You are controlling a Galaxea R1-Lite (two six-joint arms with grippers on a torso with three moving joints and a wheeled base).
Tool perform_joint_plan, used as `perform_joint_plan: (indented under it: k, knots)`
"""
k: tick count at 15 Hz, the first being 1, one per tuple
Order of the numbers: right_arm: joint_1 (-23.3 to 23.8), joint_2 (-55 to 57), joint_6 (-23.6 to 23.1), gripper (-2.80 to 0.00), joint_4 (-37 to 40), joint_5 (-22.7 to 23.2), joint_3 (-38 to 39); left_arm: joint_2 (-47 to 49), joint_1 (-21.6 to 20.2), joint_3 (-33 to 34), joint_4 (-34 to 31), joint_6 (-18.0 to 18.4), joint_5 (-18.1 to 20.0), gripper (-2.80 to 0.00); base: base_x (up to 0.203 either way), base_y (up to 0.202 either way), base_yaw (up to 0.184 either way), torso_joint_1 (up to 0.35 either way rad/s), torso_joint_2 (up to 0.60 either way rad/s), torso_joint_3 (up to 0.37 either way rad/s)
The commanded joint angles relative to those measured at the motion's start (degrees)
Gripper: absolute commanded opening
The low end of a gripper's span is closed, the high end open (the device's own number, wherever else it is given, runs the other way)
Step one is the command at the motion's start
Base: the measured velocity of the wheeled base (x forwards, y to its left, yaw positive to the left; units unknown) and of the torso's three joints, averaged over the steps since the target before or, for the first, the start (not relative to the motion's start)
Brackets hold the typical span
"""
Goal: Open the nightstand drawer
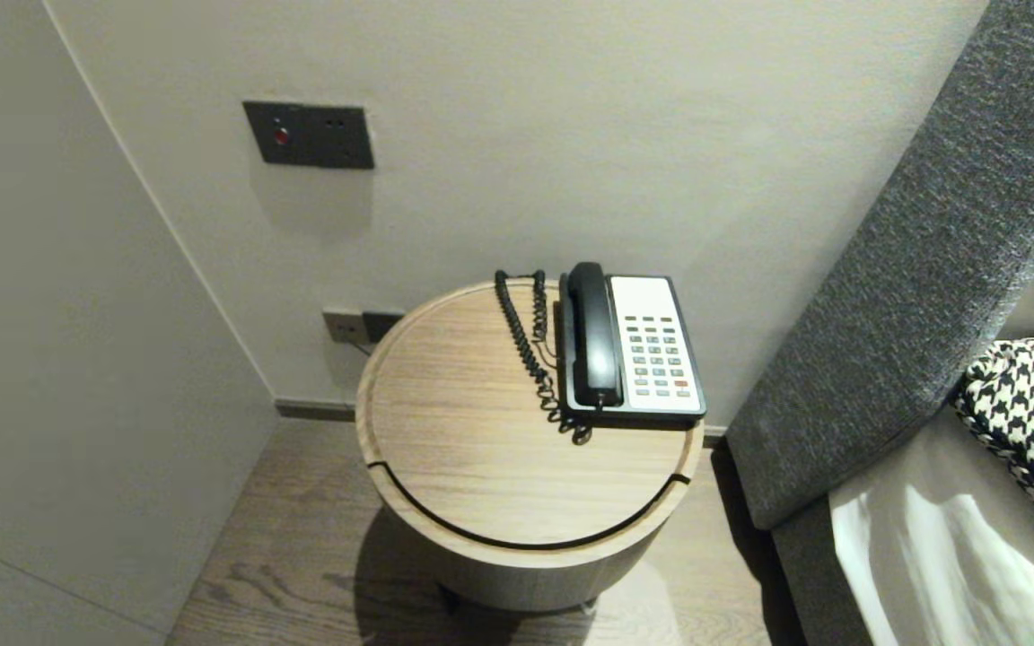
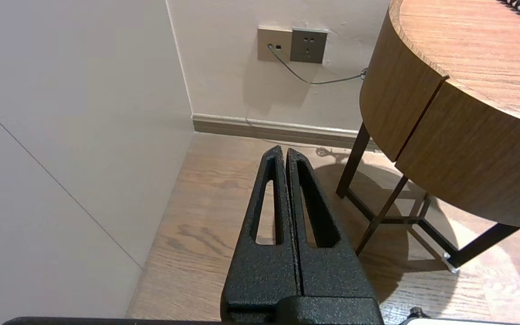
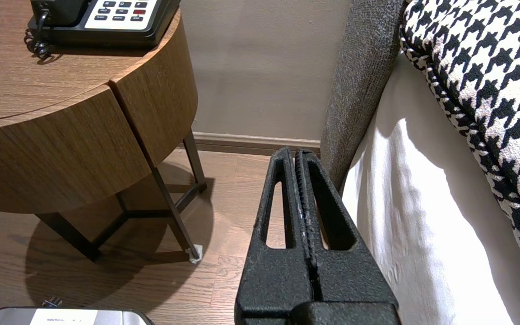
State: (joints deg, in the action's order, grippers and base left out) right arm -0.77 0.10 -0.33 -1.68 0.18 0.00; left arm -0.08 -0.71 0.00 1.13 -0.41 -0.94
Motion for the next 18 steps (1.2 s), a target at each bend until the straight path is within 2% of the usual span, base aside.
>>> perform_joint_plan:
  k: [1, 18]
  knots:
    - [0.0, 0.1, 0.1, -2.8, 0.0, 0.0, 0.7, 0.0, 0.0, 0.0, 0.0, 0.0, 0.0, -2.8, 0.0, 0.0, 0.0, 0.0, 0.0, 0.0]
    - [0.0, 0.1, 0.2, -2.8, 0.0, -0.1, 0.7, 0.0, -0.1, 0.0, 0.0, 0.0, 0.0, -2.8, 0.0, 0.0, 0.0, 0.0, 0.0, 0.0]
